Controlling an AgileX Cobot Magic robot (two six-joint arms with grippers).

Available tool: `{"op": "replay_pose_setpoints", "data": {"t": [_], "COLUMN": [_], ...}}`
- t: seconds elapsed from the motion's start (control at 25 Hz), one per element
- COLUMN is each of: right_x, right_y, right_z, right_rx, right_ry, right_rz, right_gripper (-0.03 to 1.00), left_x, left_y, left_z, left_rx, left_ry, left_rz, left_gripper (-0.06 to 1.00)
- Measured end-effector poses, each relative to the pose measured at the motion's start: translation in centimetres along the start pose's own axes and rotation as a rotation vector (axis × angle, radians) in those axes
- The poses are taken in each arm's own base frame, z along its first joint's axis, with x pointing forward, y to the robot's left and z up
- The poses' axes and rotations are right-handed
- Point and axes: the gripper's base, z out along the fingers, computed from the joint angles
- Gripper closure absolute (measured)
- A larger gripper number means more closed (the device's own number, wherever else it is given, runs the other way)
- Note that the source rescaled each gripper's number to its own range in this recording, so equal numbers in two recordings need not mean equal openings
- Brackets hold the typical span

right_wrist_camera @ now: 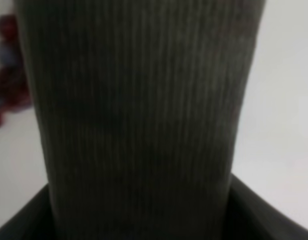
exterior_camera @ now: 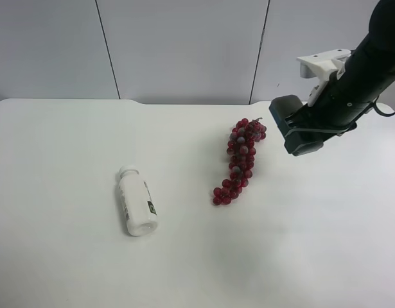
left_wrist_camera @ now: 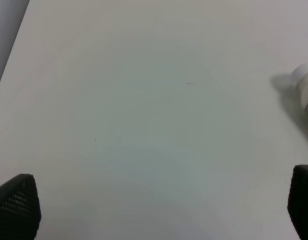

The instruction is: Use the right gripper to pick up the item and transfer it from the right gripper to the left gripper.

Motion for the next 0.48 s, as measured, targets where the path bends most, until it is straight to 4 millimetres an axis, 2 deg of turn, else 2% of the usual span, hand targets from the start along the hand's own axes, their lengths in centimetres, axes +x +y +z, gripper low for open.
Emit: {"op": "replay_pose_setpoints", "data": {"t": [0.32,0.48], "right_x": [0.0,0.4], "right_y": [6.4,10.0], "right_z": [-0.1,-0.3], "right_rx": [-0.065,-0.101], "right_ry": [0.001,-0.014], "right_rz": [-0.267,-0.417], "right_gripper": [0.97,0.97], "left_x": [0.0,-0.4], "left_y": [0.0,0.1], "left_z": [0.0,0.7], "left_rx": [0.000,0.007], "left_ry": [0.000,0.049], "left_rz": [0.000,-0.003], "left_gripper": [-0.06,-0.06]}}
